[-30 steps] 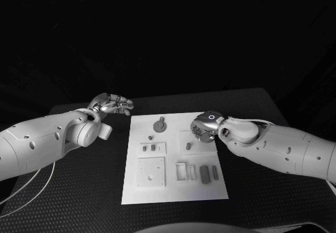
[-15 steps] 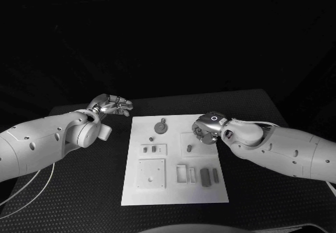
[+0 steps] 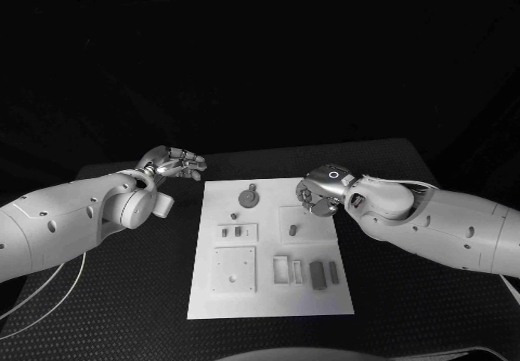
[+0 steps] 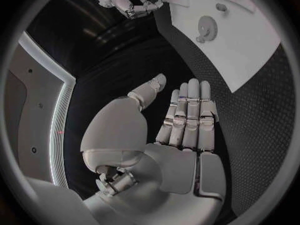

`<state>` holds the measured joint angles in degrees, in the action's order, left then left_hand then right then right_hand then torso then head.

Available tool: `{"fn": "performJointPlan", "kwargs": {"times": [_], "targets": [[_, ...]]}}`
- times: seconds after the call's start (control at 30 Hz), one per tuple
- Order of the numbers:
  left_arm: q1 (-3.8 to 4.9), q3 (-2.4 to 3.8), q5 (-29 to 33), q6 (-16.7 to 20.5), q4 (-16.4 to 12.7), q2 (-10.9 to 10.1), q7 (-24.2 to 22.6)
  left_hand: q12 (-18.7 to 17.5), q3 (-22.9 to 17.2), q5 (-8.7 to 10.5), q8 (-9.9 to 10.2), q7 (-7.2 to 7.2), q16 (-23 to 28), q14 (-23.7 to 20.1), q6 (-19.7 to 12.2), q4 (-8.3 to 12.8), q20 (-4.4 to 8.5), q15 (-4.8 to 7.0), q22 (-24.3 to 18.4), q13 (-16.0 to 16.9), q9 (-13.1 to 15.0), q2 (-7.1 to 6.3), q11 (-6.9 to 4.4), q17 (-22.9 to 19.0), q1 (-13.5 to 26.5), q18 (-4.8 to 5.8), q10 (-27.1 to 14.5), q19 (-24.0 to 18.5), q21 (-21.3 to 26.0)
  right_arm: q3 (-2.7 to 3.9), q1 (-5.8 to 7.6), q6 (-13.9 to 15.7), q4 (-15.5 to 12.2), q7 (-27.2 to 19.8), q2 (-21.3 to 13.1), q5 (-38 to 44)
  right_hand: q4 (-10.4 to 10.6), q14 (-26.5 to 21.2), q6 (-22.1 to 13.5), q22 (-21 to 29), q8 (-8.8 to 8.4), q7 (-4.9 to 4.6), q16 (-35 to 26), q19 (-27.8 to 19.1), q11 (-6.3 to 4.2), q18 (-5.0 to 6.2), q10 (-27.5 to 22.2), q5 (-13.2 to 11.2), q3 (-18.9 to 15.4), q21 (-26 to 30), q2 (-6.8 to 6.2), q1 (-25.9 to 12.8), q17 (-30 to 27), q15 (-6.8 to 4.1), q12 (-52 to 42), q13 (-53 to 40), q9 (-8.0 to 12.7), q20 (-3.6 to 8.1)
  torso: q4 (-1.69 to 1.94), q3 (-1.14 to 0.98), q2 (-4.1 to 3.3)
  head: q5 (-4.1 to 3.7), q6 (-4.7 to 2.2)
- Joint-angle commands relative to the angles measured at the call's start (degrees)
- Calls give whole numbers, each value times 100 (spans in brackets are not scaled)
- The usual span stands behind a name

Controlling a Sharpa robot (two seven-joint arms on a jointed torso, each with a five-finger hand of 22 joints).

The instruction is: Assemble the parts on the task board

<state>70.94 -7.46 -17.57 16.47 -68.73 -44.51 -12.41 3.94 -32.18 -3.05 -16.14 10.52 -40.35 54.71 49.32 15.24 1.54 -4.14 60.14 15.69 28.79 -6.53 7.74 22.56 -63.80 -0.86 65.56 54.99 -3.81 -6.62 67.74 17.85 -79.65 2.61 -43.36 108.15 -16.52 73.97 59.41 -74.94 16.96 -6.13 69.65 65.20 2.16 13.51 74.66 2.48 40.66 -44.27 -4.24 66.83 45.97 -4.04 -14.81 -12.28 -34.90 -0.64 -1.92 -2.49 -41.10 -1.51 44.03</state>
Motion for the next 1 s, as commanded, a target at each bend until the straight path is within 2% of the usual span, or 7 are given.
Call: {"fn": "performJointPlan", "kwargs": {"times": [0.03,0.17,0.37,0.47,0.6,0.8,1.0], "targets": [[7,4,45,12,7,14,-21,-5,37,4,-23,4,26,48,-48,-10,2,11,-7,-8,-5,-19,5,11,51,-11,-53,37,2,67,6,11,-257,-130,-46,-314,-2,-3,41,-39,40,-8,29,-1,-36,149,54,40,24,-19,6,50,8,-46,14,-11,-9,36,3,-1,-4,38,-5],[7,3,45,39,27,47,-29,-4,37,4,-24,5,32,48,-50,-13,2,11,-11,-9,-6,-20,5,17,52,-10,-53,37,2,115,13,54,-553,-181,-2,-482,-1,-4,39,-41,40,-8,30,0,-36,149,55,40,26,-19,9,50,9,-47,17,-13,-10,36,-2,1,2,147,-23],[7,4,56,68,48,84,-60,1,37,4,-30,3,41,51,-45,-18,2,11,-19,-10,-6,-16,3,28,52,-10,-49,38,1,114,12,-53,-658,-229,353,-486,-1,-9,30,-45,37,-11,29,-1,-37,149,54,40,31,-18,19,46,13,-48,29,-19,-13,36,-5,14,8,317,-25],[7,4,67,104,52,105,-73,4,38,4,-34,1,48,53,-41,-21,2,11,-24,-10,-5,-17,1,36,53,-10,-45,38,1,61,7,-93,-657,-250,577,-424,-1,-12,26,-47,36,-12,28,-3,-36,149,54,40,33,-18,23,44,14,-48,35,-21,-14,36,3,14,-1,358,-30],[9,4,89,139,63,150,-80,6,40,4,-38,-1,57,53,-38,-23,2,10,-29,-10,-5,-19,-1,43,54,-9,-40,38,1,-96,-59,-169,-620,-271,835,-326,-2,-15,21,-49,34,-14,27,-4,-36,149,54,40,34,-17,27,42,15,-48,40,-24,-16,36,10,21,-3,410,-50],[9,4,106,147,72,208,-81,8,42,4,-41,-2,64,54,-36,-26,2,10,-34,-11,-5,-20,-2,51,56,-9,-37,38,1,-197,-204,-293,-601,-279,1062,-260,-4,-19,13,-52,32,-17,25,-5,-36,149,53,40,36,-17,34,38,17,-48,50,-28,-18,36,12,21,-8,463,-53],[10,4,106,146,57,252,-68,8,45,4,-44,-3,75,56,-37,-34,1,9,-42,-13,-6,-20,-2,63,62,-8,-37,38,1,-341,-284,-421,-582,-294,1189,-166,-5,-23,8,-55,31,-19,23,-6,-35,149,52,40,37,-16,43,35,19,-47,59,-33,-21,36,12,17,-10,534,-38]]}}
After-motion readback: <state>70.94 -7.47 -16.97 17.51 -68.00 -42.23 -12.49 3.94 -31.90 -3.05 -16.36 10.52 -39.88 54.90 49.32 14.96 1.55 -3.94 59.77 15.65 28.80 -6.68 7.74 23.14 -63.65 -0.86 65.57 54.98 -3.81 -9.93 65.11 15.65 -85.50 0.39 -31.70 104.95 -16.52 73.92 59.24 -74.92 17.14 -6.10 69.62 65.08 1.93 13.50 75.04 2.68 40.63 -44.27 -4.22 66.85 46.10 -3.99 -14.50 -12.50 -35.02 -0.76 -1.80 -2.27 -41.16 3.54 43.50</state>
